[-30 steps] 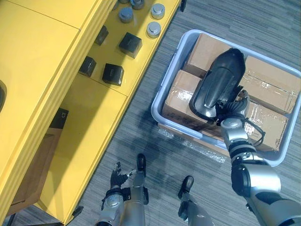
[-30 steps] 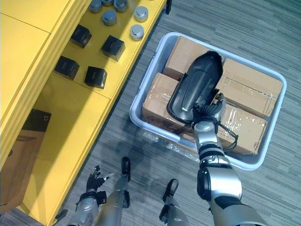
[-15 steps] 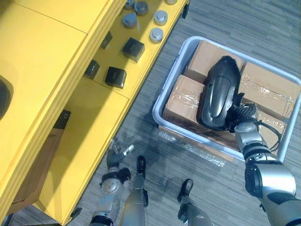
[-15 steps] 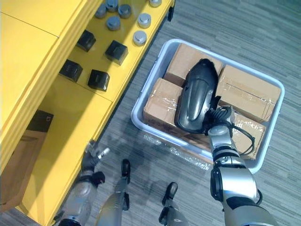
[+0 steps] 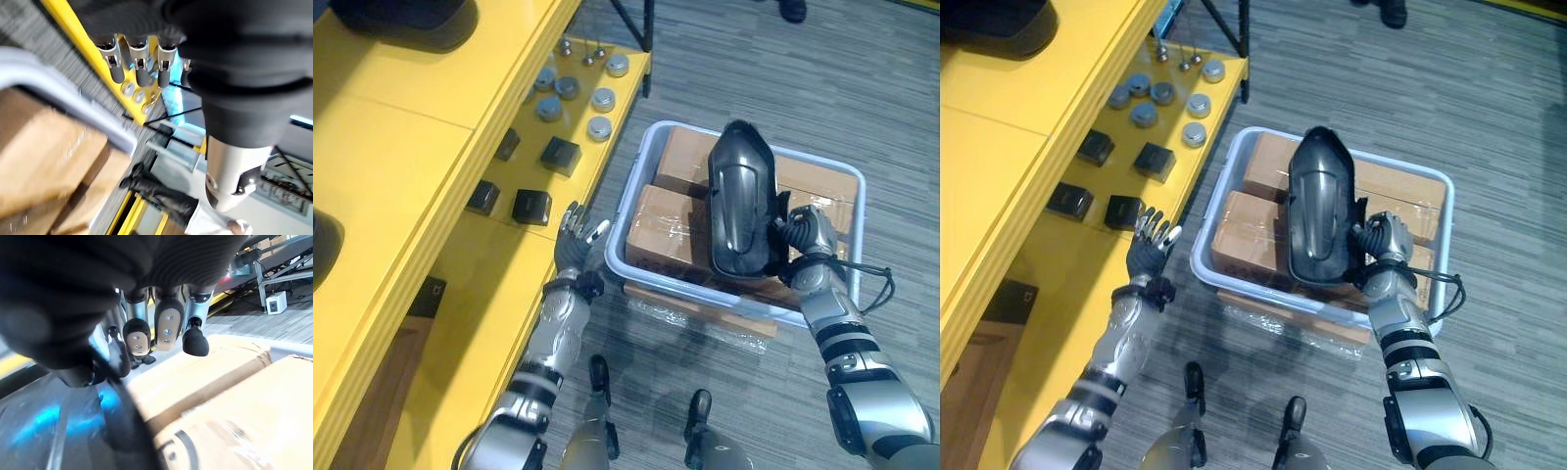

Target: Walk over and take plastic housings, then place them on the shelf

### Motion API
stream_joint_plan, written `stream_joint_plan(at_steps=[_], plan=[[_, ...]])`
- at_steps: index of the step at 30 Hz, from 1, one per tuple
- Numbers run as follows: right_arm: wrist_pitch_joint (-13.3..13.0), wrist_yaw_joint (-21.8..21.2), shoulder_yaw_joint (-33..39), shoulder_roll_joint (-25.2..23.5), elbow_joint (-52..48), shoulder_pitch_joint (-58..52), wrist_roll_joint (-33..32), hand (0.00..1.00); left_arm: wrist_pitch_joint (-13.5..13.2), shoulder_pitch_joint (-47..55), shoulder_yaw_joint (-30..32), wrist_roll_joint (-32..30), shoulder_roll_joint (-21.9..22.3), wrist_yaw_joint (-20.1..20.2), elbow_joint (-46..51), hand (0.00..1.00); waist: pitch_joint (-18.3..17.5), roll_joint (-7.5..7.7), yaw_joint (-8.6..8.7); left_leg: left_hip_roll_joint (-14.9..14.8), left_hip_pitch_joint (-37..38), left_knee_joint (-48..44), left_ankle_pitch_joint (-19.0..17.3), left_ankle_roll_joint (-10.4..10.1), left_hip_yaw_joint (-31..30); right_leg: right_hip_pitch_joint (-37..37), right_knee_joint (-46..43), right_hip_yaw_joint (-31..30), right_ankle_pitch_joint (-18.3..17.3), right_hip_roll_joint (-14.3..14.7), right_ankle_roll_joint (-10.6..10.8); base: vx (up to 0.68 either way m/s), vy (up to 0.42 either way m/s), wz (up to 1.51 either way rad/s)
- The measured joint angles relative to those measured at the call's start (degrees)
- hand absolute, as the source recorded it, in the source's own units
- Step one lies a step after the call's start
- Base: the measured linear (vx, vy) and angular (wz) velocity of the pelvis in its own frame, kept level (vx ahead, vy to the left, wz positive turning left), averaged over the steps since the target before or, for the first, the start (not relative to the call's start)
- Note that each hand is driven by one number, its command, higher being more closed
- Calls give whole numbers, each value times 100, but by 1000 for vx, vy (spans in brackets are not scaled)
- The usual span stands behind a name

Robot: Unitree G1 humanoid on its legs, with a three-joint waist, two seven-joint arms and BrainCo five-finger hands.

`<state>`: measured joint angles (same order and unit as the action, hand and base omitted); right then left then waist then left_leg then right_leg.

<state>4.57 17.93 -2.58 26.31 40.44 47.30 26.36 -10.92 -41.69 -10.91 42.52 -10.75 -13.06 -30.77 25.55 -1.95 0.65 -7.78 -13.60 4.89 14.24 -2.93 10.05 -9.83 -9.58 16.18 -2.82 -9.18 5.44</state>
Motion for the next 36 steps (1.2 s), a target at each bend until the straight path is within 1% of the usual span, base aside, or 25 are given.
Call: stream_joint_plan(at_steps=[3, 4, 8, 10, 11, 13, 16, 17, 20, 22, 27, 28, 32, 35, 36], plan=[[42, 14, -243, -71, -552, -7, 64, 100, 46, -400, -142, 434, -7, -2, -245, 0, -88, 4, 95, -36, 80, 0, 0, -1, 104, 3, 4, -127, 55, 38, -28, 13, -13, -17], [43, 18, -331, -154, -850, -14, 156, 100, 54, -565, -205, 581, -5, -2, -265, 0, -115, 6, 160, -43, 97, 0, 0, -1, 126, 4, 8, -147, 64, 43, -31, 5, -11, -15], [40, 69, -506, -299, -1384, -85, 237, 100, 79, -915, -399, 810, 16, 4, -294, 0, -144, 1, 239, -51, 137, 0, -1, -2, 212, 4, 26, -188, 113, 46, -25, -11, 0, -10], [39, 114, -553, -423, -1626, -263, 237, 100, 114, -952, -475, 919, 49, 60, -294, 0, -255, 2, 284, -40, 167, 0, -2, -4, 223, 73, 130, -202, 169, 46, -15, -6, 6, -2], [39, 114, -573, -426, -1692, -335, 238, 100, 116, -952, -508, 943, 61, 81, -294, 0, -276, 2, 283, -37, 192, 0, -6, -8, 224, 101, 142, -205, 175, 45, -16, 0, 0, 0], [36, 114, -765, -432, -1756, -577, 277, 100, 161, -953, -675, 1085, 72, 154, -292, 0, -446, 3, 277, -36, 207, 0, -23, -31, 211, 173, 239, -192, 184, 55, -12, 0, 0, 0], [23, 103, -915, -531, -1761, -719, 362, 100, 174, -957, -886, 1208, 44, 254, -265, 0, -498, 2, 264, -35, 273, 2, -39, -49, 213, 264, 325, -180, 190, 62, -7, -27, 2, -2], [4, 91, -991, -623, -1764, -761, 376, 100, 223, -957, -1010, 1241, 46, 299, -227, 0, -523, 2, 271, -36, 283, 4, -47, -57, 206, 292, 367, -168, 190, 66, -7, -58, 6, -3], [-25, 75, -999, -762, -1990, -940, 397, 100, 293, -958, -1267, 1226, 68, 343, -184, 0, -578, -6, 257, -35, 281, 5, -56, -68, 196, 365, 518, -160, 282, 86, 1, -27, 6, -1], [-25, 74, -1002, -780, -1996, -990, 493, 100, 334, -961, -1327, 1137, 51, 340, -185, 0, -625, -10, 262, -27, 281, 5, -56, -68, 179, 383, 546, -156, 298, 85, 3, -19, 14, 3], [-23, 78, -1001, -789, -2246, -1168, 498, 100, 458, -1018, -1555, 621, -92, 331, -383, 0, -786, -10, 260, -25, 283, 4, -54, -65, 131, 470, 675, -129, 340, 106, 2, 6, 3, 4], [-23, 78, -1002, -772, -2345, -1207, 498, 100, 525, -1039, -1593, 446, -102, 327, -462, 100, -814, -7, 268, -26, 282, 4, -53, -65, 106, 503, 719, -112, 361, 116, 0, 16, 1, 7], [-23, 84, -1129, -640, -2479, -1230, 570, 100, 721, -1085, -1814, 12, -156, 327, -805, 100, -885, -10, 274, -24, 288, 3, -52, -64, 85, 540, 764, -109, 388, 124, -1, 5, 1, 1], [-26, 130, -1229, -607, -3034, -1302, 572, 100, 902, -1121, -2018, -94, -166, 321, -1128, 100, -886, -11, 289, -23, 296, 4, -52, -64, 86, 606, 909, -112, 450, 142, 2, 0, 0, 0], [-37, 149, -1301, -600, -3246, -1313, 609, 100, 993, -1122, -2132, -123, -168, 324, -1209, 100, -887, -11, 318, -23, 300, 3, -52, -64, 81, 614, 909, -108, 450, 142, 2, 0, 0, 0]])
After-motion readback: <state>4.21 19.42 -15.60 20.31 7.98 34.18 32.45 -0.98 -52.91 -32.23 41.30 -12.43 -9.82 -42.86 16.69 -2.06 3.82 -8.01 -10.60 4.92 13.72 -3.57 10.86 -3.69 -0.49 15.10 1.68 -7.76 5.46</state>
